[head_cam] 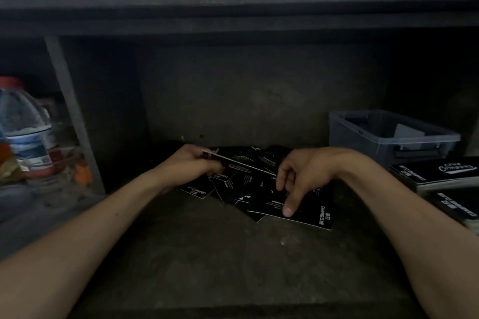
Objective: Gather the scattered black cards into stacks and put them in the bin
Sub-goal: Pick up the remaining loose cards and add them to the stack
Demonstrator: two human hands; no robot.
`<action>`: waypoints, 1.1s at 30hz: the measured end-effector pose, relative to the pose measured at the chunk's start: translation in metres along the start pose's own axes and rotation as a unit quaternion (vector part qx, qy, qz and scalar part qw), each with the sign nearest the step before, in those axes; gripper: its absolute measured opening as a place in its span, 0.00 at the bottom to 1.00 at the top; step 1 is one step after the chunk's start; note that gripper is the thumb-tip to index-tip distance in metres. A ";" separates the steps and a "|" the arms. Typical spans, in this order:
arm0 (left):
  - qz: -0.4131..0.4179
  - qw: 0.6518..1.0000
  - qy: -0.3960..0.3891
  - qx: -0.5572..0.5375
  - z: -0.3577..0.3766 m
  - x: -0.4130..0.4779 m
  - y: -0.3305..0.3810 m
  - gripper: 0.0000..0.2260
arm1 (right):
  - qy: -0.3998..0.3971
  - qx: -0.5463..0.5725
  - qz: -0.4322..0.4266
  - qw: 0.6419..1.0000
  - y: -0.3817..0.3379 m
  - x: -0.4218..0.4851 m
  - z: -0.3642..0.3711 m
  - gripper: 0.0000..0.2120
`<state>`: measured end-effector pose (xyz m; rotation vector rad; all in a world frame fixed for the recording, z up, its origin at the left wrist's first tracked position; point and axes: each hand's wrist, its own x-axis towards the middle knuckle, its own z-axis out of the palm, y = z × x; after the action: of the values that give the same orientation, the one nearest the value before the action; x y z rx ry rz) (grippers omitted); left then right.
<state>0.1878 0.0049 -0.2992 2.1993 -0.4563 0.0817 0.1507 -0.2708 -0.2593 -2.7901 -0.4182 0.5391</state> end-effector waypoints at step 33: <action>0.128 0.990 -0.020 -0.061 0.014 -0.005 0.005 0.18 | 0.339 0.495 -0.020 0.800 -0.012 0.030 0.016 0.05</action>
<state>0.1799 -0.0078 -0.3053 2.0167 -0.7454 0.1433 0.1684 -0.2461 -0.2795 -1.7453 0.0058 -0.2480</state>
